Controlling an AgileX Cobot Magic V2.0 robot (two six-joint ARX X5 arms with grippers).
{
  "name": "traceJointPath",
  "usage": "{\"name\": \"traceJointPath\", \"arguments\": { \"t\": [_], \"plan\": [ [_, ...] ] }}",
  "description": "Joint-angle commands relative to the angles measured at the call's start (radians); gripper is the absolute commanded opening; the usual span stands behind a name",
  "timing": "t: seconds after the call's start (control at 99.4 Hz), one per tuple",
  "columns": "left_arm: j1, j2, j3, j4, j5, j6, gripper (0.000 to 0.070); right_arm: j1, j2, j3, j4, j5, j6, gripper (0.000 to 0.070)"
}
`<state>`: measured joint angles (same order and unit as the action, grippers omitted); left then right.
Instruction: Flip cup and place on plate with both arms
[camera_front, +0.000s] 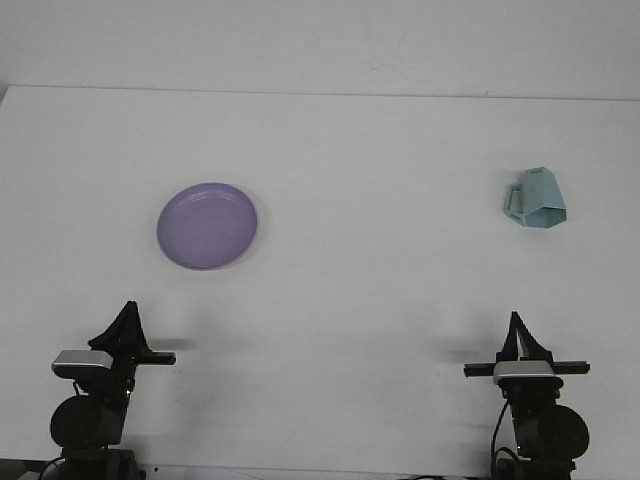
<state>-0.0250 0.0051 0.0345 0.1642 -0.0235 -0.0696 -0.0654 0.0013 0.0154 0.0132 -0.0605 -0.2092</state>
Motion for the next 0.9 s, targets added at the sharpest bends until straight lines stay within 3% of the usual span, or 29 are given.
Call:
{"name": "traceJointPath", "arguments": {
  "t": [0.0, 0.885],
  "plan": [
    [-0.002, 0.0, -0.019, 0.01, 0.002, -0.003, 0.0015, 0.0, 0.0, -0.003, 0.01, 0.001, 0.01, 0.0],
    [-0.002, 0.0, -0.019, 0.01, 0.002, -0.003, 0.0015, 0.0, 0.0, -0.003, 0.012, -0.004, 0.033, 0.0]
  ]
}}
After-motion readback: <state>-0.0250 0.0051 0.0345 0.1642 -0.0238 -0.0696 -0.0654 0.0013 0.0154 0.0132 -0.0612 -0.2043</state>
